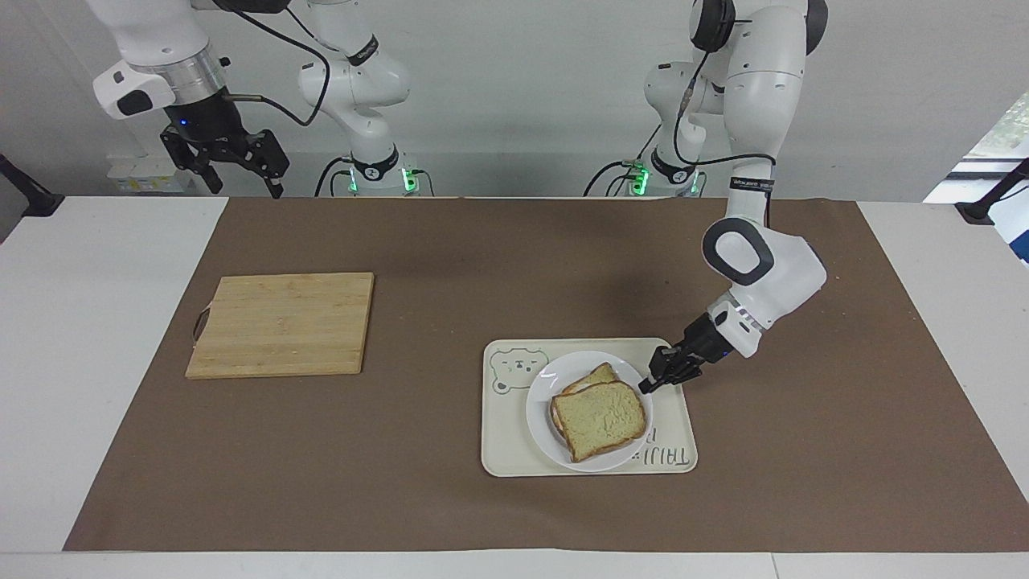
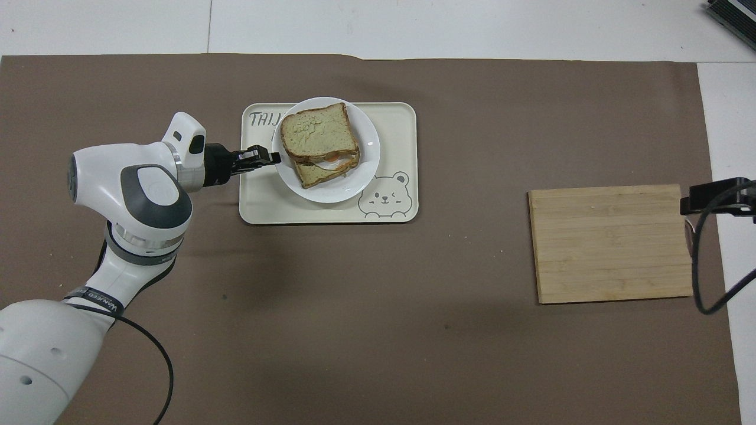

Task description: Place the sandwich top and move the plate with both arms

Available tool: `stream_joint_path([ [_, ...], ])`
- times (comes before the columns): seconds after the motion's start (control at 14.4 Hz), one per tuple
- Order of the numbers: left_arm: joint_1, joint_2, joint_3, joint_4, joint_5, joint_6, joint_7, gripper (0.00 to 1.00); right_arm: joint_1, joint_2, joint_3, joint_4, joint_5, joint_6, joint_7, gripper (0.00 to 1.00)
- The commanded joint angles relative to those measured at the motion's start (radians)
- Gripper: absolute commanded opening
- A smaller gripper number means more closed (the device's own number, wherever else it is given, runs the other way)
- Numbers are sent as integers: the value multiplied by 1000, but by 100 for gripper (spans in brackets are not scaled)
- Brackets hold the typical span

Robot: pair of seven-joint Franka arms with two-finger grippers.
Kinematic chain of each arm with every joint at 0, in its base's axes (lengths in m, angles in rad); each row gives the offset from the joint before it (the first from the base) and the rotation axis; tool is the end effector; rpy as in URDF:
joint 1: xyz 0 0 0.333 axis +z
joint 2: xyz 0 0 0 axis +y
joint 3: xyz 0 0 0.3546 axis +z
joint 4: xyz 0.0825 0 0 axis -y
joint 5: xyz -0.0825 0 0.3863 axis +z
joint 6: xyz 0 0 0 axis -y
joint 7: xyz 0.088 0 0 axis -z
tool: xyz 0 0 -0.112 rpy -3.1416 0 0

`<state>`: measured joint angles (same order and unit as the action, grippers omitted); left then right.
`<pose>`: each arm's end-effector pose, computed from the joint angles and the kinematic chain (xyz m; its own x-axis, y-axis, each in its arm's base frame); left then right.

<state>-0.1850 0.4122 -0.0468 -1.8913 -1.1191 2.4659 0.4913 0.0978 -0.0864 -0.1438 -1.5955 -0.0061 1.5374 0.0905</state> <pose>0.6480 -0.1516 0.3324 0.9655 0.2033 0.1625 0.0394 -0.7312 0.6810 0.5227 -0.0289 0.6896 0.9903 -0.1361 0.0267 -0.1359 -0.9907 -0.0087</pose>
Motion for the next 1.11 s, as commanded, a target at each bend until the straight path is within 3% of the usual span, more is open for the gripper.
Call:
stream_joint_path([
  [0.0, -10, -15, 13, -35, 35, 50, 7, 50, -9, -7, 6, -1, -3, -6, -25, 100],
  [0.14, -4, -25, 19, -35, 47, 42, 9, 69, -9, -7, 6, -1, -3, -6, -25, 100],
  [0.48, -1, -94, 80, -25, 225, -7, 7, 100, -9, -7, 6, -1, -3, -6, -25, 100],
  [0.83, -1, -151, 201, 64, 450, -125, -8, 100, -9, -7, 6, -1, -3, -6, -25, 100],
  [1.04, -1, -159, 303, 260, 721, -354, -8, 100, -9, -7, 6, -1, -3, -6, -25, 100],
])
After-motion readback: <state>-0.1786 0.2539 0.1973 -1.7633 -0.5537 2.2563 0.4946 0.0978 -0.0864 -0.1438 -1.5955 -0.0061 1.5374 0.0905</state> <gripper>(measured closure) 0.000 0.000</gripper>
